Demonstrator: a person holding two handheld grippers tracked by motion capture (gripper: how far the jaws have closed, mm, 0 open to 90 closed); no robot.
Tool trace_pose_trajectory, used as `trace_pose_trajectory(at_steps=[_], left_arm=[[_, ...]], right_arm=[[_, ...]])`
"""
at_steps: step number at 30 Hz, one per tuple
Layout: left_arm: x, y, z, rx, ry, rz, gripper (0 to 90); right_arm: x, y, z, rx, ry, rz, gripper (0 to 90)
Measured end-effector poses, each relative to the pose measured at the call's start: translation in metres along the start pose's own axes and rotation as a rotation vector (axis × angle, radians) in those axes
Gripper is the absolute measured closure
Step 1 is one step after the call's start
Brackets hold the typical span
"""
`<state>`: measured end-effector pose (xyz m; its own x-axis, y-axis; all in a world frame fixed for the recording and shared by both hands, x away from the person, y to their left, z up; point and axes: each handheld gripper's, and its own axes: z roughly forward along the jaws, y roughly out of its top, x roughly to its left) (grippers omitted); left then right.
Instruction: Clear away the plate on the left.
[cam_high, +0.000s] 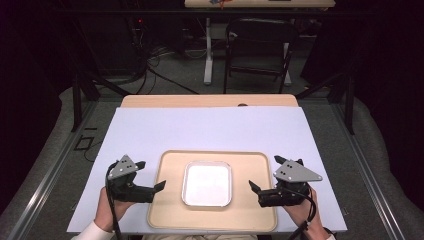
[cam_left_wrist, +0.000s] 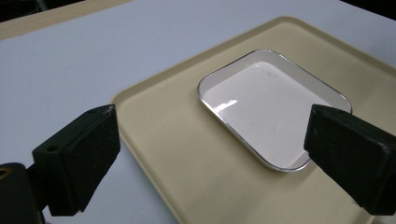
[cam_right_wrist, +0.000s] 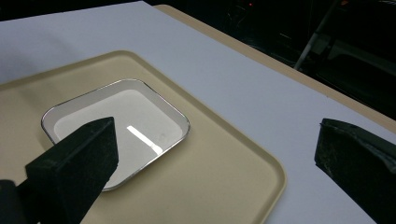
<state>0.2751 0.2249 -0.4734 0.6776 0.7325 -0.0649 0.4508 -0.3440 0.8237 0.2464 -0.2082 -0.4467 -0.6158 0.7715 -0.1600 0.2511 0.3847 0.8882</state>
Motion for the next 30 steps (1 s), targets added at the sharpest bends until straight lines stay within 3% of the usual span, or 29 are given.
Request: trace_pose_trajectory(at_steps=[11,30], left_arm=[[0.017,-0.014,-0.026,-0.021,0.063,-0.038,2.6],[0.032,-0.048,-0.053,-0.046,0.156,-0.106,0.6]], right_arm=[[-0.010,-0.014,-0.020,-0.009,-0.058,0.018,0.0],[-0.022,-0.048,-0.051,-0.014,-0.140,0.070,0.0]])
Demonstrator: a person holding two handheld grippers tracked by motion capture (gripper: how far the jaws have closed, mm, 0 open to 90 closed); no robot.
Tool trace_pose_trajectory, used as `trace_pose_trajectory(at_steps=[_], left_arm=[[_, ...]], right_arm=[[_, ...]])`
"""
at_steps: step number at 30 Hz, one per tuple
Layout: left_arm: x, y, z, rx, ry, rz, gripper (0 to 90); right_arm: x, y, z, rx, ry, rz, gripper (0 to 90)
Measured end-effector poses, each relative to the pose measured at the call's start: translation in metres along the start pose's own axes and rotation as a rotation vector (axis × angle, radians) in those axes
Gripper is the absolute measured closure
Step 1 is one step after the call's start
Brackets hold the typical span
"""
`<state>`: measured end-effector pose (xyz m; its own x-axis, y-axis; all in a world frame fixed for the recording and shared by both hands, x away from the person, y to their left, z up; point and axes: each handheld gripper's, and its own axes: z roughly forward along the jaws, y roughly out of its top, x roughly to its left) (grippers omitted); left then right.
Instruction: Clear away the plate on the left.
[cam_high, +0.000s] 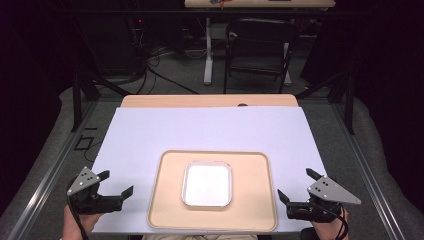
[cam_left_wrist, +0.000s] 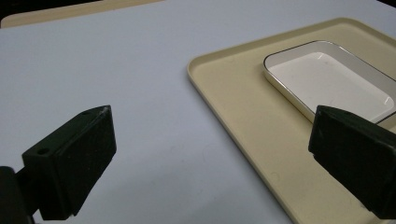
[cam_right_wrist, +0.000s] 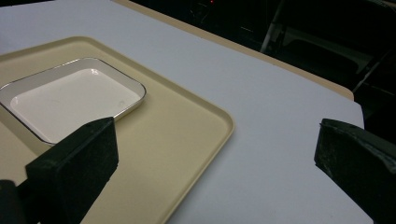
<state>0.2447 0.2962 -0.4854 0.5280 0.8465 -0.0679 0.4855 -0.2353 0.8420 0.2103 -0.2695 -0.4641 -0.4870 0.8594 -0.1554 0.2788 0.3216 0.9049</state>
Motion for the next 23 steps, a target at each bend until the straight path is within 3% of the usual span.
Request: trace_pose_trajectory(at_steps=[4,12,15,23], left_arm=[[0.005,-0.013,-0.007,-0.025,0.008,-0.033,0.1],[0.007,-0.030,-0.014,-0.077,0.001,-0.019,0.0],[0.009,-0.034,-0.014,-0.075,-0.006,-0.022,0.0],[0.010,-0.036,-0.010,-0.070,-0.030,-0.039,0.0]], right_arm=[[-0.001,-0.009,-0.002,-0.001,0.003,0.013,0.0],[-0.001,-0.024,-0.001,-0.004,0.025,0.024,0.0],[-0.001,-0.028,0.002,0.025,0.035,0.040,0.0],[-0.002,-0.029,0.003,0.022,0.032,0.042,0.0]])
